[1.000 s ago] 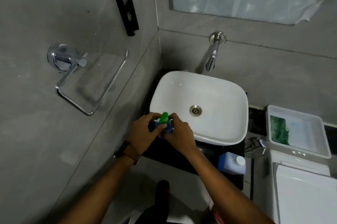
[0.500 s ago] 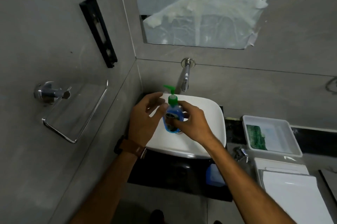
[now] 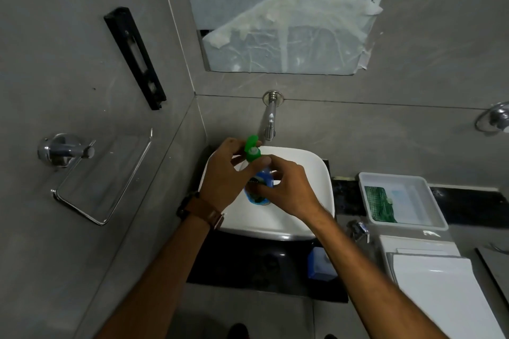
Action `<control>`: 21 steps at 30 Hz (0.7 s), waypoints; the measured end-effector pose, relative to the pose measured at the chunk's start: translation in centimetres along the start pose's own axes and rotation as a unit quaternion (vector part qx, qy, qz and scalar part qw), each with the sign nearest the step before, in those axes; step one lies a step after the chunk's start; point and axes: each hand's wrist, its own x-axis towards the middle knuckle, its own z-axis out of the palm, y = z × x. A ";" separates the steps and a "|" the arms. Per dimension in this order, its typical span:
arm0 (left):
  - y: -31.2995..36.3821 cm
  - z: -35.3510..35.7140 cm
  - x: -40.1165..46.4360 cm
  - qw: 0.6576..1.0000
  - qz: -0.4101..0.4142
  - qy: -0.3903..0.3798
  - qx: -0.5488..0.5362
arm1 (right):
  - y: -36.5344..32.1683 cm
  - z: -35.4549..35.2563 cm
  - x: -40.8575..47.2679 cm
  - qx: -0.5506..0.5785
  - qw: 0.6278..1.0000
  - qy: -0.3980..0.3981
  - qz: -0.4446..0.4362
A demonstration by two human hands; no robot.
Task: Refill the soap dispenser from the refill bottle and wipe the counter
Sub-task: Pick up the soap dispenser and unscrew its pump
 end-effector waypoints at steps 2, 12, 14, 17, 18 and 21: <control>0.1 0.0 -0.3 0.999 0.001 -0.038 -0.030 | -0.2 -0.1 0.1 -0.001 1.000 -0.003 0.009; -0.5 -1.6 0.7 0.998 0.055 0.007 0.027 | -0.2 -0.7 0.3 -0.001 1.000 0.001 0.013; -0.5 -1.8 0.6 0.998 0.056 -0.020 0.017 | -0.1 -0.6 0.4 -0.006 1.000 -0.003 0.016; -0.4 -1.4 0.4 0.998 0.039 -0.039 0.003 | 0.1 -0.5 0.6 -0.019 1.000 -0.005 0.006; -0.4 -1.3 0.4 0.999 0.039 -0.028 0.009 | 0.2 -0.4 0.6 -0.019 1.000 -0.004 0.003; 0.1 -1.5 0.5 0.999 0.032 0.035 -0.013 | 0.7 -0.1 0.4 -0.015 1.000 -0.008 -0.015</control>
